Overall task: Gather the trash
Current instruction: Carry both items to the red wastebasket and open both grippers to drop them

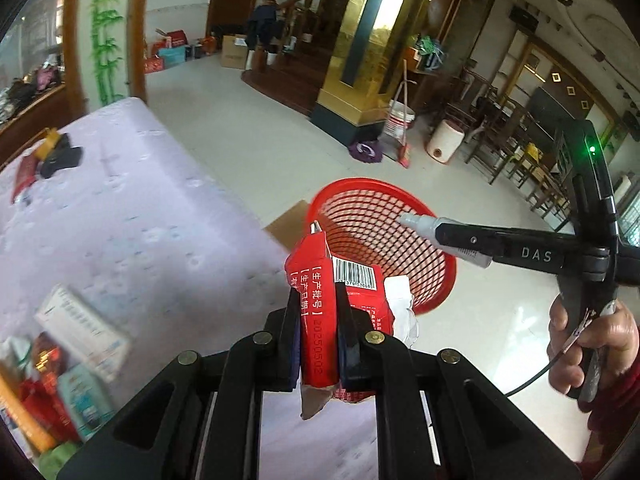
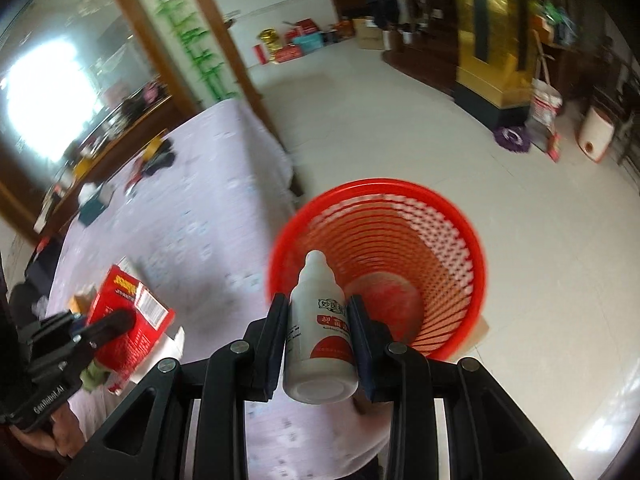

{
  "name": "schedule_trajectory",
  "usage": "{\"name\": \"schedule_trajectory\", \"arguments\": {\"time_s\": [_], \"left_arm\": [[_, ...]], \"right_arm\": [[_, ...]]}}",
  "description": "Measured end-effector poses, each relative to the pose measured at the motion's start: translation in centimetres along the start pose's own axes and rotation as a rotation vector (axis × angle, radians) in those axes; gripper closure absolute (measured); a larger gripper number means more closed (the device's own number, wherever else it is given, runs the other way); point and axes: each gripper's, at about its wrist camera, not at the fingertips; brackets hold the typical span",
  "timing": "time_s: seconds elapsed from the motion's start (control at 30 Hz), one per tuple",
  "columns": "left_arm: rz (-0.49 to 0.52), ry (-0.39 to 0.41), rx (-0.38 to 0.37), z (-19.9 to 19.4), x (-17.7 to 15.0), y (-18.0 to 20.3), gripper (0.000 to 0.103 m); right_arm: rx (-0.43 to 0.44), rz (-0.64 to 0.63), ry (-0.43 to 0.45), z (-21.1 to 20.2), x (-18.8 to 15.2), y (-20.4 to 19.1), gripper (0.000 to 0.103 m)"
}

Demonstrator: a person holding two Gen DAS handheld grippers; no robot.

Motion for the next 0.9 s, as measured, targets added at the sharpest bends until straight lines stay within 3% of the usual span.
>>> {"name": "schedule_trajectory", "arguments": {"time_s": [0.27,0.6,0.73,0.8,0.9], "left_arm": [[0.014,-0.021,-0.016,4.3,2.2,4.1,0.09],[0.009,-0.065,-0.012,8.1,2.8,6.0,0.09],[0.01,-0.058,0.0,8.4,2.8,6.3,0.077],[0.002,-0.055,0.003,8.2,2.8,6.2,0.069],[-0.01,-0.047,0.01,7.2,2.7,5.7,0.068]], "right_arm": [[0.004,0.053,-0.014,0.7,0.3,4.4,0.07],[0.008,0.069,-0.03,2.3,1.5,7.0,0.07],[0.008,0.074,-0.042,2.7,1.5,7.8,0.07],[0.006,0.071,-0.038,2.7,1.7,7.9,0.056],[-0.013,0.057,-0.032,2.4,1.8,7.8,0.053]]}}
Point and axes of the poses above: each gripper's, at about its wrist camera, not at the fingertips, and z roughly the way its jaws point, y to its right, x to its top, and after that the axes turned 15 degrees about -z, right-handed
